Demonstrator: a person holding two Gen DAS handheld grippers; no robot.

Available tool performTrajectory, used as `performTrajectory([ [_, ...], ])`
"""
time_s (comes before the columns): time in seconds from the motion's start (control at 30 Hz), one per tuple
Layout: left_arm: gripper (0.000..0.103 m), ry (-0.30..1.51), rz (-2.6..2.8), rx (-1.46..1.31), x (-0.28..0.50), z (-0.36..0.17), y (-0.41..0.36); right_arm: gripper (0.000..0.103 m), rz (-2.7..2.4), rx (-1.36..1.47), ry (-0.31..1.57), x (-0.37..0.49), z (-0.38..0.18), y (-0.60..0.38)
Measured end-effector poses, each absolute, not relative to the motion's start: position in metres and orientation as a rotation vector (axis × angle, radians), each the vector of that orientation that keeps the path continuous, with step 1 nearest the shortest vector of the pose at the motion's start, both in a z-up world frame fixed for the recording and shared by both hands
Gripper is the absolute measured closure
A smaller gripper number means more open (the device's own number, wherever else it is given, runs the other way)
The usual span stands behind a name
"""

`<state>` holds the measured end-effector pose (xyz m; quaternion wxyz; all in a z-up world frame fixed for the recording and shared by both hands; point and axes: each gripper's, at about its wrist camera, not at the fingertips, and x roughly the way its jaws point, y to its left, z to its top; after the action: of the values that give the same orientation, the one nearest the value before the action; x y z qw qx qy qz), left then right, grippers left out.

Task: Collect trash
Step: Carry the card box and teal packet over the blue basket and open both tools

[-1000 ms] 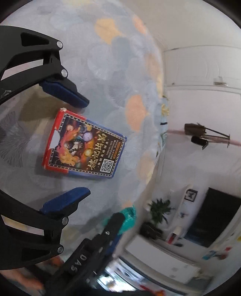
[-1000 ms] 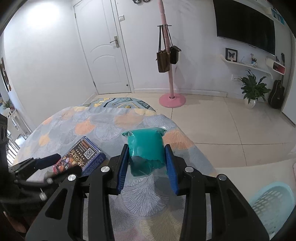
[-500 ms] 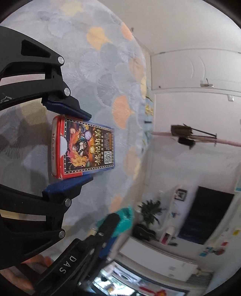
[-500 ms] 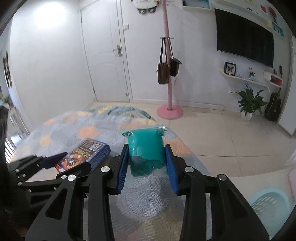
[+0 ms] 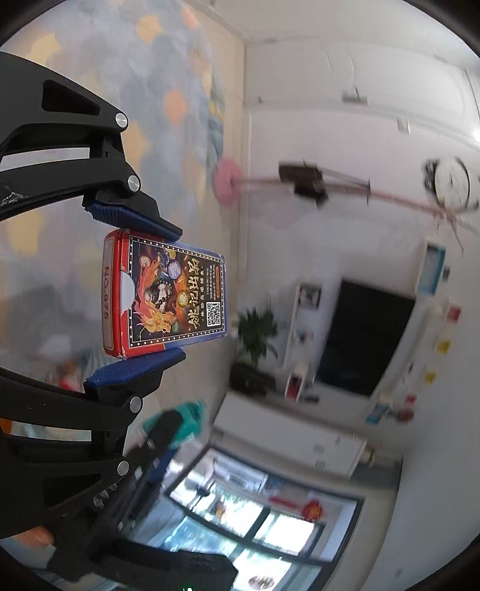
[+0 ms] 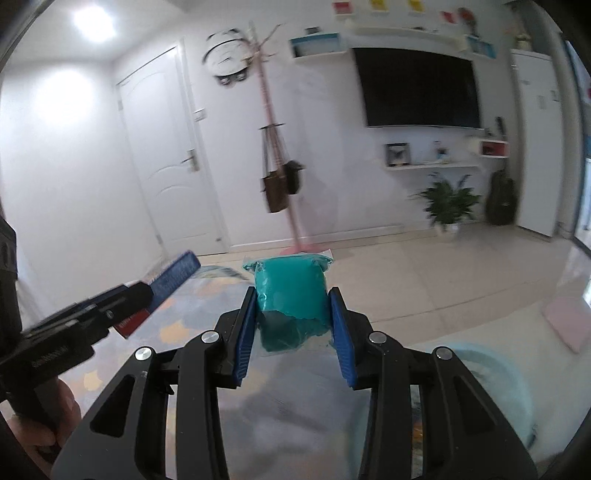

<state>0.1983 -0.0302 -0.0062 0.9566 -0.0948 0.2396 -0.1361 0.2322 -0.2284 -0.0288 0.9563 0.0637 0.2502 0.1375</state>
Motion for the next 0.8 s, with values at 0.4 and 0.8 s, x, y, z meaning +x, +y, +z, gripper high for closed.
performTrajectory([
  [0.4, 0.046, 0.728, -0.491, -0.136, 0.224, -0.084, -0.163, 0.068, -0.014, 0.274, 0.817, 0.218, -0.109, -0.365],
  [0.8, 0.034, 0.751, -0.443, -0.204, 0.233, -0.102, -0.145, 0.059, -0.037, 0.363, 0.901, 0.220, -0.146, -0.385],
])
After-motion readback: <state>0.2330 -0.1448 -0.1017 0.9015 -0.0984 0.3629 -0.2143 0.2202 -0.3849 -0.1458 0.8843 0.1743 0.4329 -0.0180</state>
